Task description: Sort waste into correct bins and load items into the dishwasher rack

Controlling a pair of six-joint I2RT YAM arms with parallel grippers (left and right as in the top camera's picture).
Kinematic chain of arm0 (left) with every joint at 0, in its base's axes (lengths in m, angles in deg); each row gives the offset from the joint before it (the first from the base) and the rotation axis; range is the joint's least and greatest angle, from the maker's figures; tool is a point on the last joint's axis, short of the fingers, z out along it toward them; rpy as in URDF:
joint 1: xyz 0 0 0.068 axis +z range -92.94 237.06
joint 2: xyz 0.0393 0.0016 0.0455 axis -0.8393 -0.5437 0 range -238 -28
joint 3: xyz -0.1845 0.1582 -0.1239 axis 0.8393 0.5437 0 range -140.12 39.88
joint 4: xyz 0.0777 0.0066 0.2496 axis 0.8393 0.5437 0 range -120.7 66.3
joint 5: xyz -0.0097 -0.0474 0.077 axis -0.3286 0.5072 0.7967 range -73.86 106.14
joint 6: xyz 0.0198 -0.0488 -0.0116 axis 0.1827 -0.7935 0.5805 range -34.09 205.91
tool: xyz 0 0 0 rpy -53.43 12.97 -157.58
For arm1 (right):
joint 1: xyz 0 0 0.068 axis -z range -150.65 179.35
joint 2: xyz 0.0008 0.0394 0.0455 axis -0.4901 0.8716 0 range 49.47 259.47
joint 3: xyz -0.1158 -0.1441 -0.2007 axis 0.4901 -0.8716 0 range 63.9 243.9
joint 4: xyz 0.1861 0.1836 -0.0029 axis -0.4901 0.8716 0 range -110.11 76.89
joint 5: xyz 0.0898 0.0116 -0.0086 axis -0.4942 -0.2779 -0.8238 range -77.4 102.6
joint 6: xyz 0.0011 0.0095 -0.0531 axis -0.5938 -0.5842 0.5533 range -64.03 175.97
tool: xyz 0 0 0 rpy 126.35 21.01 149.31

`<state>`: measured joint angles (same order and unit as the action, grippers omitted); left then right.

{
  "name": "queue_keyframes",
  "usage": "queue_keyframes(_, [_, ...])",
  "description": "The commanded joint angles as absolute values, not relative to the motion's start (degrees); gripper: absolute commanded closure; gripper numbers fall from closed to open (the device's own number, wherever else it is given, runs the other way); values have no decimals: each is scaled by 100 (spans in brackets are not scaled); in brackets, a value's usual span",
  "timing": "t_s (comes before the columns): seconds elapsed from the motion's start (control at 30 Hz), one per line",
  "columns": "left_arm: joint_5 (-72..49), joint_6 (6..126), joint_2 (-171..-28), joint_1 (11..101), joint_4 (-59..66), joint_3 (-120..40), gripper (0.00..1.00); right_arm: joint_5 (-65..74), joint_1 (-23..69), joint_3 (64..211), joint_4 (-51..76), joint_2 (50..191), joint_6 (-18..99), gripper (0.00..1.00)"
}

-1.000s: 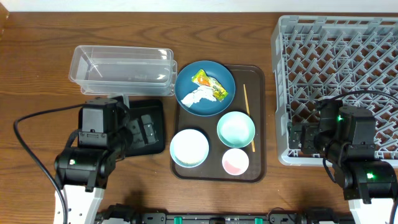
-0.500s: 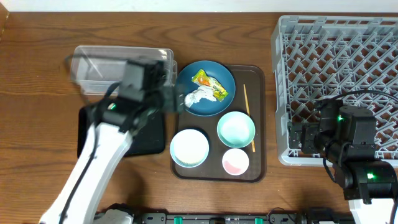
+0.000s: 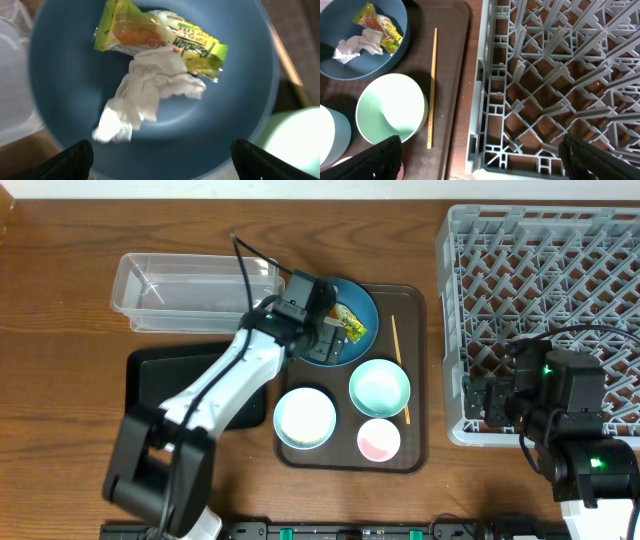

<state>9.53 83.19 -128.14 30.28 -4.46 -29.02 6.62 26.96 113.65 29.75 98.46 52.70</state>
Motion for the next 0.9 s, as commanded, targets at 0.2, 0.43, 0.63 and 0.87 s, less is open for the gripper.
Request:
queue_keyframes(0.2, [1084,8419,-13478,3030,-968,-2983,14,660,2632,11479,2967,9825,5220,1])
queue_keyframes(0.43, [1084,8419,-13767,3030,-1202,-2979,24,660,2632,11479,2967,9825,5220,1])
queue_keyframes(0.63, [1087,8419,-13926,3030,-1180,-2970,36,660,2632,11479,2975,9825,5220,1])
queue_keyframes(0.87, [1087,8419,-13841,3030,-1180,-2970,76,660,2632,11479,2991,9857,5220,2])
